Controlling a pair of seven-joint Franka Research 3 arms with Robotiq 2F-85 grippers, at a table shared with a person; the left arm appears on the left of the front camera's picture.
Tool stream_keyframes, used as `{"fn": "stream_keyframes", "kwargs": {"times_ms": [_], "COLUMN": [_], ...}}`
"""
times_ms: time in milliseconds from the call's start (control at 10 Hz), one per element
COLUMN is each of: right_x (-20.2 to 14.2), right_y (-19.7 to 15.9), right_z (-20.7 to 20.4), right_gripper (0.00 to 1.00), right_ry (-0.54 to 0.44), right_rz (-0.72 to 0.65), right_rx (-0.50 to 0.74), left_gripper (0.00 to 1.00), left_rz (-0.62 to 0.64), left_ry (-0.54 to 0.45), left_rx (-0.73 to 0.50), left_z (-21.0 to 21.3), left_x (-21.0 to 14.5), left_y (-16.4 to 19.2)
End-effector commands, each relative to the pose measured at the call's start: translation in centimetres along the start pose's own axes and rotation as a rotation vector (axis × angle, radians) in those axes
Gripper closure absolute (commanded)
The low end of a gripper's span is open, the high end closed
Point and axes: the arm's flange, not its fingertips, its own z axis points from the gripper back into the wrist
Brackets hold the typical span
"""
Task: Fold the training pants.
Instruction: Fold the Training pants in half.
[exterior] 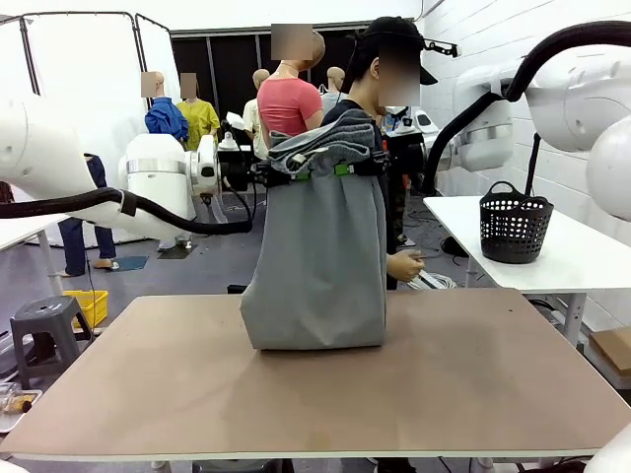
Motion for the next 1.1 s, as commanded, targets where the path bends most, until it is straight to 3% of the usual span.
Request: {"fn": "stream_keyframes", "kwargs": {"times_ms": [0, 600, 1000], "right_x": [0.5, 0.0, 1.2], "right_y": [-0.6, 0.0, -5.3], "right_z": [-0.4, 0.0, 0.0], "right_gripper": [1.0, 1.0, 1.0], "right_ry": [0.028, 0.0, 0.021], "right_rz": [-0.014, 0.0, -0.006], "right_rx": [-0.002, 0.0, -0.049], "left_gripper": [1.0, 1.0, 1.0], "left_rz": [0.012, 0.0, -0.072], "left_ry": [-0.006, 0.0, 0.033], "left_rx": [-0.032, 0.0, 0.066], "left_z": [-1.1, 0.0, -1.2], "left_x": [0.9, 0.0, 0.9], "left_y": [0.7, 0.0, 4.1]}}
